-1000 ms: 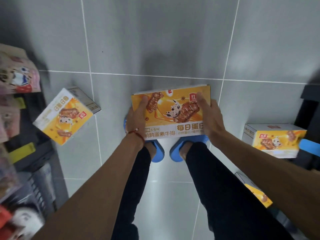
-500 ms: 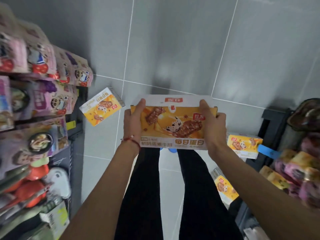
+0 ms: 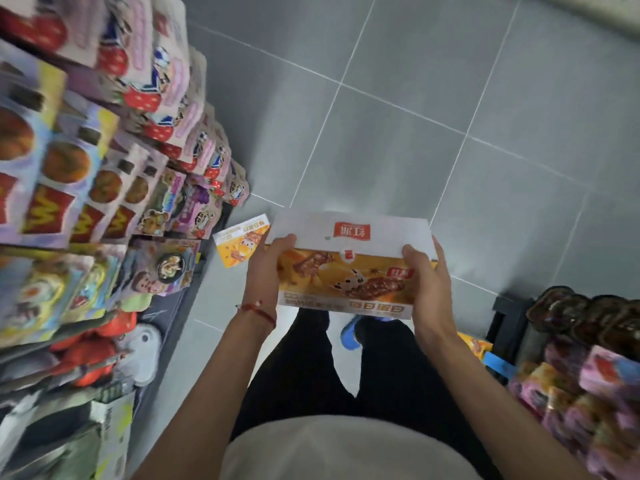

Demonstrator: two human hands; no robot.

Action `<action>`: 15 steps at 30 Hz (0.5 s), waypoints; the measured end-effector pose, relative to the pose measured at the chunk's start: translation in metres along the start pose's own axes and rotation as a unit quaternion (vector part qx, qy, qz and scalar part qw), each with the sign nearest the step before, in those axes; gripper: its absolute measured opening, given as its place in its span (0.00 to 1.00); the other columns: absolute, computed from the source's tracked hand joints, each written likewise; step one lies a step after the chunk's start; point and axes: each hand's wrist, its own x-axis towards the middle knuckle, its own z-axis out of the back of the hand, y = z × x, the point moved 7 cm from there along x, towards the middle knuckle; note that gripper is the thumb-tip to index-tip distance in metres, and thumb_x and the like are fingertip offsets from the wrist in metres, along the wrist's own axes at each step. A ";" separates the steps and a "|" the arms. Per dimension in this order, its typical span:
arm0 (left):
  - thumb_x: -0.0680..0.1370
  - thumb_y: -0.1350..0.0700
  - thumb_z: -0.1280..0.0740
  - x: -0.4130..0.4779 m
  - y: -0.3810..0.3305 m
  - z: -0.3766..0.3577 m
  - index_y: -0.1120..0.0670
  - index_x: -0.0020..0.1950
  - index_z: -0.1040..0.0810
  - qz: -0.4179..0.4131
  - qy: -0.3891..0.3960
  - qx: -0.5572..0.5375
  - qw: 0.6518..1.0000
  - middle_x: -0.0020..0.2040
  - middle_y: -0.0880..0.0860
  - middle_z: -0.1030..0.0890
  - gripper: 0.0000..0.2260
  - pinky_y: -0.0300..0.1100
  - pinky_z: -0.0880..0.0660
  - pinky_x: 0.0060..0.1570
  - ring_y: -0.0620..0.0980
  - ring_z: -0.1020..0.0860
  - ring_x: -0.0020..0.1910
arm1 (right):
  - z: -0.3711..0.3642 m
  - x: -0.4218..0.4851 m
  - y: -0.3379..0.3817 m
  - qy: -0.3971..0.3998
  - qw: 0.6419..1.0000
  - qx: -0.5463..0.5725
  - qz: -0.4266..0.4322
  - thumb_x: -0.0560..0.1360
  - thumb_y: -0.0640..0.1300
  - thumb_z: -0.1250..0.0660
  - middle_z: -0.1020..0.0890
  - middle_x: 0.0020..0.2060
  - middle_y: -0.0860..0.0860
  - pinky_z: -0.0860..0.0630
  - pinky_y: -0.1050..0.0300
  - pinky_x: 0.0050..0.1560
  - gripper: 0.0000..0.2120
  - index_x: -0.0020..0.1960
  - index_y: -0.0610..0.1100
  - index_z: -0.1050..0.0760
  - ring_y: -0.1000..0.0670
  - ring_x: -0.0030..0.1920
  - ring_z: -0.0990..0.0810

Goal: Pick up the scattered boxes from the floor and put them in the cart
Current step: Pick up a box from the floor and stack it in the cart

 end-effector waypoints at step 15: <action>0.79 0.57 0.36 -0.161 0.035 0.026 0.52 0.52 0.22 -0.115 -0.186 -0.172 0.961 0.36 0.45 0.15 0.04 0.29 0.26 0.30 0.42 0.17 0.33 | -0.005 -0.059 0.045 0.234 0.968 -0.068 0.055 0.83 0.42 0.37 0.12 0.52 0.47 0.15 0.54 0.41 0.17 0.71 0.51 0.26 0.43 0.48 0.11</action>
